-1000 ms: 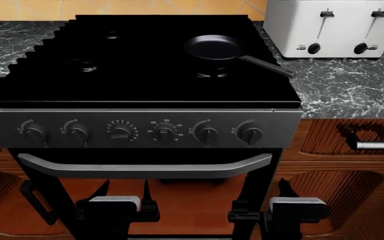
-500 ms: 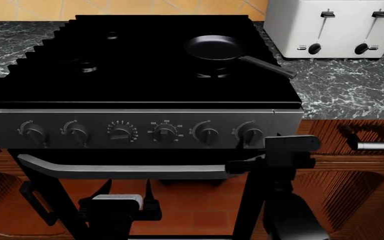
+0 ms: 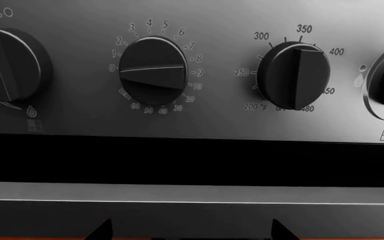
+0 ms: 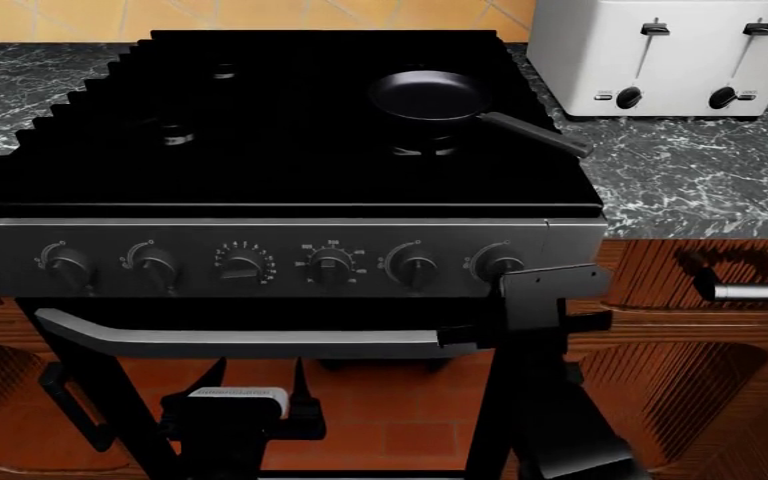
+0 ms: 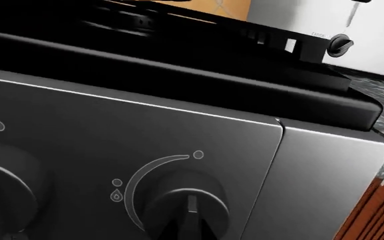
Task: Turn on the front right burner of the stove.
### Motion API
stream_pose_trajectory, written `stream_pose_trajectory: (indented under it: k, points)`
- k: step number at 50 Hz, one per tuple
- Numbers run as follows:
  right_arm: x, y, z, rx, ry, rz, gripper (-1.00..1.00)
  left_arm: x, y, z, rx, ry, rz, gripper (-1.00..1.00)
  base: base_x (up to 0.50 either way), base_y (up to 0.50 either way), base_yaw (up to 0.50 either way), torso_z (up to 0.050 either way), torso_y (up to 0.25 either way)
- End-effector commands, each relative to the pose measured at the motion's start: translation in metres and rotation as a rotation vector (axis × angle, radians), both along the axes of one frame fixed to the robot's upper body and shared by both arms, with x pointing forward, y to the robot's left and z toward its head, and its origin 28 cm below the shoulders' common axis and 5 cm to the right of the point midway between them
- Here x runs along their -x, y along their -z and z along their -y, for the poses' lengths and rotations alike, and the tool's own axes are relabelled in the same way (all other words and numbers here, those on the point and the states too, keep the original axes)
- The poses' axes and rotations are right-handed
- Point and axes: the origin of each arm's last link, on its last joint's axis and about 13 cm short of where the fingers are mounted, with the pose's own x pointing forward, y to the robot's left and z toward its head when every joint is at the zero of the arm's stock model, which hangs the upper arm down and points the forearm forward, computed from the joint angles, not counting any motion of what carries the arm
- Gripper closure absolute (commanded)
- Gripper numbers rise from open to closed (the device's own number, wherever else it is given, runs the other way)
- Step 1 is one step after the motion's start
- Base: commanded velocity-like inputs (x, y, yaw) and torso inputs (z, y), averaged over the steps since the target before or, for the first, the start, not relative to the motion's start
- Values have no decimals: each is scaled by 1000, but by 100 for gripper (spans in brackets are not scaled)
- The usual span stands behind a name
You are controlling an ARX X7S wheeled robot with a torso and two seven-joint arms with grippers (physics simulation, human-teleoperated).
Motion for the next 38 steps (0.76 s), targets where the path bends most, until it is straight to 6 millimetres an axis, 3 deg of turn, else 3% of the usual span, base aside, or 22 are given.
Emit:
stream_pose_trajectory:
  k: [1, 12, 28, 36, 37, 38]
  points:
    - [-4, -4, 2, 330, -41, -82, 100, 0, -1, 0, -4, -1, 3, -100, 15, 0, 8, 0, 0]
    - [1, 6, -6, 550, -138, -148, 100, -1, 0, 0, -9, -1, 4, -100, 12, 0, 7, 0, 0]
    - [1, 16, -8, 796, -150, -161, 100, -1, 0, 1, -11, -2, 4, -100, 8, 0, 5, -1, 0]
    - [5, 21, -4, 792, -122, -168, 100, -1, -1, 1, -14, -5, 6, -100, 9, 1, 5, -1, 0]
    - [8, 20, -5, 766, -119, -161, -100, -1, -1, 1, -13, -5, 5, -100, 0, 0, 0, 0, 0]
    - [12, 18, -3, 741, -98, -153, -100, -1, -1, 2, -13, -2, 7, -100, 0, 0, 0, 0, 0]
